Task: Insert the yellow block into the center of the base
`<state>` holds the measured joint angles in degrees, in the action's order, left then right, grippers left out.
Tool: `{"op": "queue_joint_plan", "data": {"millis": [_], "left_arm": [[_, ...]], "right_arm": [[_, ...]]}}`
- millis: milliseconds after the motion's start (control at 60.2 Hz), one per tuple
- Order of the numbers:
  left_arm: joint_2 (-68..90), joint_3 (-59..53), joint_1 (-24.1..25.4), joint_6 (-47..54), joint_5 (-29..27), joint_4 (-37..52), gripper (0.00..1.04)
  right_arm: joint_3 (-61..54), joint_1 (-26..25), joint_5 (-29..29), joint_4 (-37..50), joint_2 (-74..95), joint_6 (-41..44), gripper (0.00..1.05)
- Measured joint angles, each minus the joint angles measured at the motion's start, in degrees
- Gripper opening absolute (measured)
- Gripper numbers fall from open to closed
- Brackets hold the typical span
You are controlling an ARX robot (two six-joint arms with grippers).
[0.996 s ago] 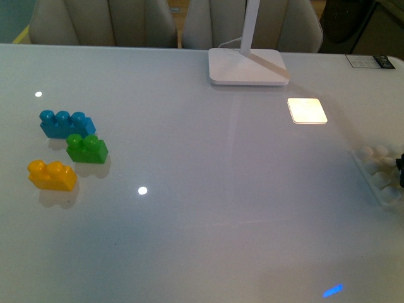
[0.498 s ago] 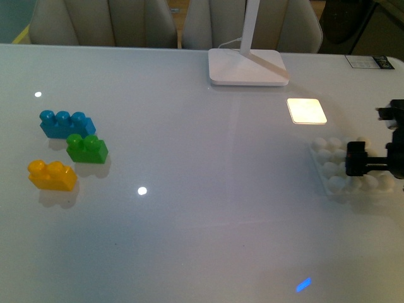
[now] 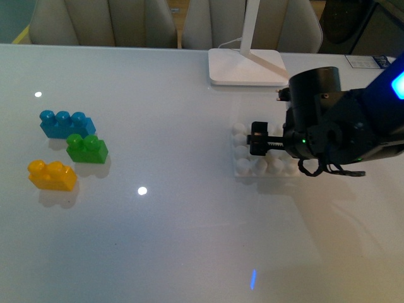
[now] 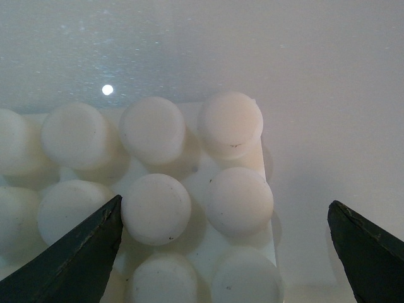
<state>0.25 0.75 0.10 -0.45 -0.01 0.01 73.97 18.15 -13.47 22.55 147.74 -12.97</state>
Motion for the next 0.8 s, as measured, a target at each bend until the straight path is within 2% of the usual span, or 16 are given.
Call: {"op": "queue_joint_plan", "data": {"millis": [149,315,564,797], "left_arm": [[0.0,0.0,0.0,0.0,0.0,0.0,0.97],[0.0,0.0,0.0,0.0,0.0,0.0,0.97],[0.0,0.0,0.0,0.0,0.0,0.0,0.97],[0.0,0.0,0.0,0.0,0.0,0.0,0.97]], "right_arm": [[5.0,3.8,0.2,-5.0,1.3,-1.3,0.96],[11.4,6.0,3.5,-11.1,3.2,-0.1,0.96],[20.3,6.6,7.4,-19.3,6.1,8.3,0.96],[25.3,7.6,9.0,-21.6,8.0,16.9,0.96]]}}
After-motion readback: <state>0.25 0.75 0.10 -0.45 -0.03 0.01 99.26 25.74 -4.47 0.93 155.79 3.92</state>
